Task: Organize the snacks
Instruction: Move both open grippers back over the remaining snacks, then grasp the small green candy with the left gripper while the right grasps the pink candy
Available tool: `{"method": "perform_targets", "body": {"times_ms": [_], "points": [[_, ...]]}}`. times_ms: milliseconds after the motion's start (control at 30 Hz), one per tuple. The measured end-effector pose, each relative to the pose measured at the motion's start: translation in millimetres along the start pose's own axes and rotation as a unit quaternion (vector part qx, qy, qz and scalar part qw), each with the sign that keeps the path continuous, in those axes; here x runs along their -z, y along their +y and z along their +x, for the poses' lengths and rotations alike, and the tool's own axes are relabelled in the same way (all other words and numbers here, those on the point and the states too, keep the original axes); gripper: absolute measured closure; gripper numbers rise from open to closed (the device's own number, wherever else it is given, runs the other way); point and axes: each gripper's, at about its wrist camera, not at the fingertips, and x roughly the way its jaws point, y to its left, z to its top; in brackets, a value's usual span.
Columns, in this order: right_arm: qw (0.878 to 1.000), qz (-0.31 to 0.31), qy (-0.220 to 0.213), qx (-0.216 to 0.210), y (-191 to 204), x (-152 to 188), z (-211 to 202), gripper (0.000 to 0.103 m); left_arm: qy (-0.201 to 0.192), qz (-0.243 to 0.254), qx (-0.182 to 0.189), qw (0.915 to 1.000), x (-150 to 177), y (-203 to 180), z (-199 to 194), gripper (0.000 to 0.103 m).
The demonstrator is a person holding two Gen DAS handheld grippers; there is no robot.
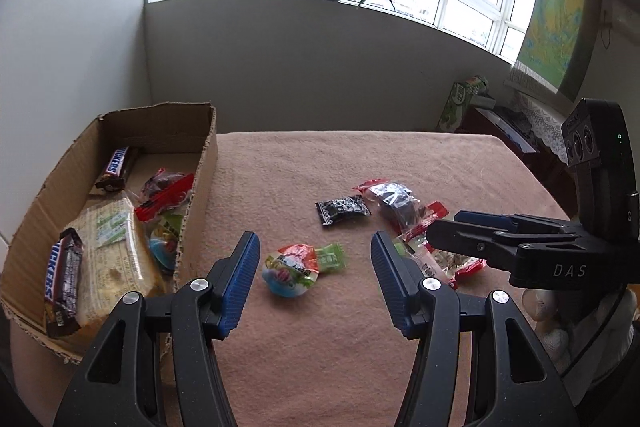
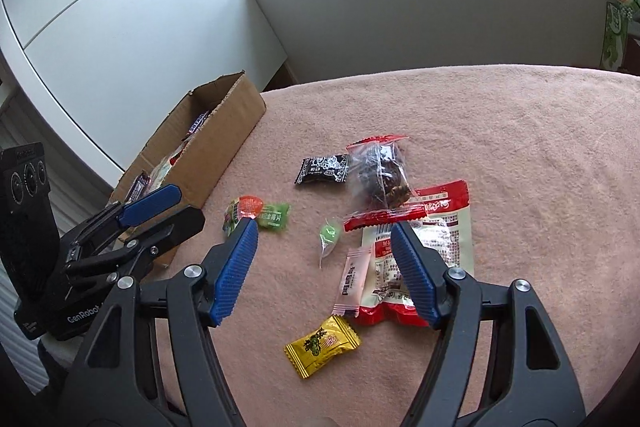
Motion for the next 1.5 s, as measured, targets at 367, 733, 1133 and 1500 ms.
{"method": "perform_targets", "body": {"times_ms": [367,733,1133,1500], "points": [[0.996,-0.066,0.037,0.052,11.1,22.3,22.7,0.067,0.020,-0.014,0.025,0.9994,-2.0,-6.7,17.6,0.049],[0.987,-0.122,0.038,0.094,24.2,26.1,33.1,0.072,0.060,0.004,0.054,0.9967,-7.8,-40.4,56.3,0.064],[0.981,-0.153,0.042,0.109,33.6,33.4,36.1,0.073,0.104,-0.006,0.066,0.9924,0.8,-40.2,85.1,0.067],[0.980,-0.155,0.042,0.116,33.2,34.6,32.9,0.080,0.114,0.007,0.070,0.9910,7.5,-45.2,84.6,0.086]]}}
